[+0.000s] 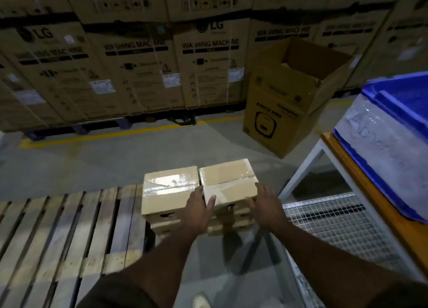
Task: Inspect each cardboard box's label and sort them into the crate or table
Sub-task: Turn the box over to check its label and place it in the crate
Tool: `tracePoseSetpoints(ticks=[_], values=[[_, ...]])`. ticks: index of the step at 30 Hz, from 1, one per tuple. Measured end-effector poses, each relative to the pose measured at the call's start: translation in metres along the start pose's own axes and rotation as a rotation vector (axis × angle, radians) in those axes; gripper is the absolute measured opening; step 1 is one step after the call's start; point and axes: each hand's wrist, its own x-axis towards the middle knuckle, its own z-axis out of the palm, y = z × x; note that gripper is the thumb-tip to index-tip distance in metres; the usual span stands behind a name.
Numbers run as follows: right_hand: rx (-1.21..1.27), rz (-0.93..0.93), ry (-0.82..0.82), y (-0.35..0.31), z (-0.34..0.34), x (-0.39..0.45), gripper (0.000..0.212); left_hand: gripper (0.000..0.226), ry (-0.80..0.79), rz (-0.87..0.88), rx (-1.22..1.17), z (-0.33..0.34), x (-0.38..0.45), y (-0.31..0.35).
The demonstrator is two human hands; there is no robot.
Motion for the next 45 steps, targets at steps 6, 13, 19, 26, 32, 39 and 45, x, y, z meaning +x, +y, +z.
tracePoseSetpoints(ticks=[6, 13, 19, 26, 32, 39, 45], values=[[0.049, 0.090, -0.047, 0.022, 0.006, 0.041, 0.051, 0.060, -0.113, -0.187, -0.033, 0.021, 0.039, 0.002], [0.069, 0.134, -0.164, 0.062, 0.022, 0.116, 0.055, 0.051, -0.101, -0.340, -0.047, 0.062, 0.096, -0.002], [0.076, 0.194, -0.211, 0.102, 0.070, 0.181, 0.055, 0.066, -0.104, -0.434, -0.036, 0.126, 0.153, -0.035], [0.121, 0.279, -0.232, 0.138, 0.146, 0.235, 0.055, 0.078, -0.089, -0.556, -0.057, 0.191, 0.203, -0.083], [0.120, 0.452, -0.229, 0.169, 0.193, 0.259, 0.065, 0.080, 0.021, -0.757, -0.185, 0.233, 0.218, -0.132], [0.151, 0.548, -0.209, 0.169, 0.212, 0.253, 0.071, 0.103, 0.033, -0.764, -0.346, 0.252, 0.223, -0.171], [0.147, 0.477, -0.038, 0.146, 0.160, 0.241, 0.069, 0.072, 0.109, -0.608, -0.337, 0.201, 0.220, -0.126]])
